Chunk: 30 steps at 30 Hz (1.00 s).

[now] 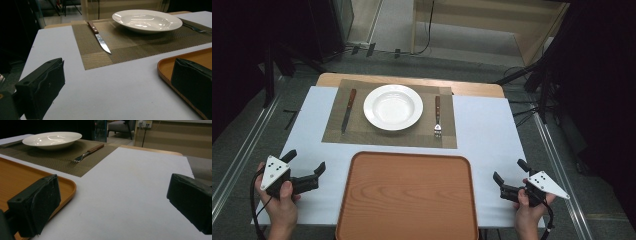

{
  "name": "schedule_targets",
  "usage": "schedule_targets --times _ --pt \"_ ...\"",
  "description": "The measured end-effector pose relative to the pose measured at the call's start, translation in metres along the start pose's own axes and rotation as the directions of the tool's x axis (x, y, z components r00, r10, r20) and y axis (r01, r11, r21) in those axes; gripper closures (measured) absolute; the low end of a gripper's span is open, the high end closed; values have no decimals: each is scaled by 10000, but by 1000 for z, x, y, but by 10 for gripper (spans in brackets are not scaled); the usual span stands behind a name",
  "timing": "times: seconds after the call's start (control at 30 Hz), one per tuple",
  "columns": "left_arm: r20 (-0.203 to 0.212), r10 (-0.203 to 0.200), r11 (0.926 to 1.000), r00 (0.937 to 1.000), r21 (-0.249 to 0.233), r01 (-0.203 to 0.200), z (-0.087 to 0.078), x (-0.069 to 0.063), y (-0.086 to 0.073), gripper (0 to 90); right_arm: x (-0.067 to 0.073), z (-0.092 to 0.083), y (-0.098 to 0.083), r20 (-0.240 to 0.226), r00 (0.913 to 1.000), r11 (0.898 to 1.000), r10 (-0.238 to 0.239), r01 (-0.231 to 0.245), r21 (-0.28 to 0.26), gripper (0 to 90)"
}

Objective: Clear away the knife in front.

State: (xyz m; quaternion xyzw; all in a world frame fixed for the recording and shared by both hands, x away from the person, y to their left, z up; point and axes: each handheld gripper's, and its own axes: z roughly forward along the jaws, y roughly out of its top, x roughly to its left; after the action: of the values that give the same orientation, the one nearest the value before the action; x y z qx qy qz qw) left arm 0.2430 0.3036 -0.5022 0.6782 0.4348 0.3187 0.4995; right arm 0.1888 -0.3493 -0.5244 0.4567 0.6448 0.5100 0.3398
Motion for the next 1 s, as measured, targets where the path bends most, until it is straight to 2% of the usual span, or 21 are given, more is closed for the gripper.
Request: schedule_targets --times 0.03,0.07,0.17,0.3,0.33,0.4,0.43,0.57,0.73,0.8,1.0 --pt "240 -342 9994 9991 -73 344 0 1 1 0 0 0 0 3 10000 10000 8 -8 12 0" --pt "486 -506 9987 9975 -38 508 1 1 4 0 0 0 0 1 10000 10000 -26 26 -13 0" --pt "463 -384 9992 9982 84 380 2 -1 8 0 0 0 0 40 10000 10000 -2 2 -25 0" --pt "431 -511 9987 9978 21 511 2 -6 19 0 0 -1 -1 40 10000 10000 79 -78 -49 0" --pt "420 -300 9995 9987 62 297 2 -9 26 0 0 0 -1 42 10000 10000 72 -72 -30 0" --pt "423 -271 9996 9987 68 268 3 -10 29 0 0 0 -1 40 10000 10000 42 -42 -20 0" --pt "505 -250 9996 9984 113 244 4 -11 36 0 1 0 -1 19 10000 10000 -47 47 16 0" --pt "621 -412 9990 9972 186 401 8 -10 47 0 2 0 -1 54 10000 10000 -80 80 48 0" --pt "573 -549 9978 9968 408 526 21 -6 63 0 2 1 -1 53 9999 9999 -104 104 55 0" --pt "797 -643 9975 9947 336 618 26 -3 67 0 2 1 -1 46 9999 9999 -122 122 60 0" --pt "844 -503 9978 9952 462 466 45 -6 84 0 2 1 -1 31 9999 9999 -106 105 48 0"
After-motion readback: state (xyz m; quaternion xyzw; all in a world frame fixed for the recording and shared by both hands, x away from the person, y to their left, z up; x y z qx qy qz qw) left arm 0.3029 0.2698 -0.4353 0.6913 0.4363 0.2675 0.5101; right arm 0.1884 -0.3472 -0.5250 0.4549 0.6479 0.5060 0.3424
